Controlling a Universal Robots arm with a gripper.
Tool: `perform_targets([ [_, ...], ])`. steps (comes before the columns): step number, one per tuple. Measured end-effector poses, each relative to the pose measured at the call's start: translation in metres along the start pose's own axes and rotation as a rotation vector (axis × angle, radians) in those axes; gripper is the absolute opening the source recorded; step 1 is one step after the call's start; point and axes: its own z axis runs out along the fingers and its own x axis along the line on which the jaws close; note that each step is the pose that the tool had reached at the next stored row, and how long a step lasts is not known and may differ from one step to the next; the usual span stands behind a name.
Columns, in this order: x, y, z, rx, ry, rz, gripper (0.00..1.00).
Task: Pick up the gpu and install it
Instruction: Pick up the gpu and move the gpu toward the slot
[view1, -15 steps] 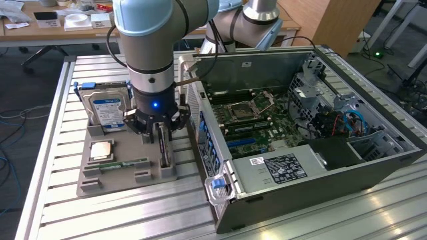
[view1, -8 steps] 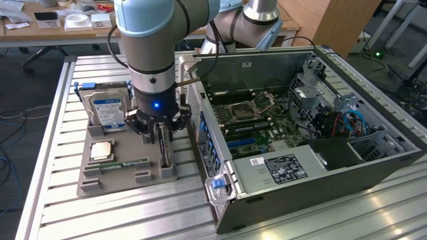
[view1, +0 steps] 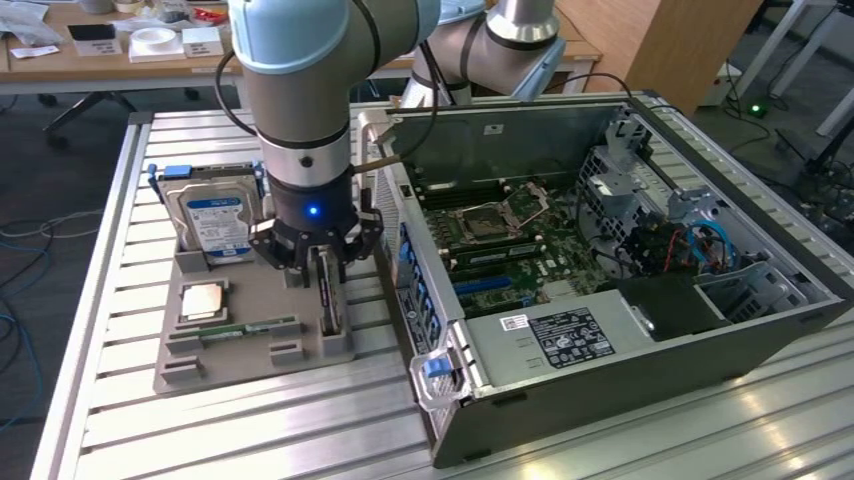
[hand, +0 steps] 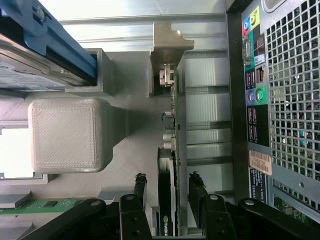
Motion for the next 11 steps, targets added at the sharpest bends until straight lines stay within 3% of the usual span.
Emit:
perform_targets([
  [11, 0.0014, -0.0001, 0.0001, -0.0001, 0.0000, 0.000, 0.47],
])
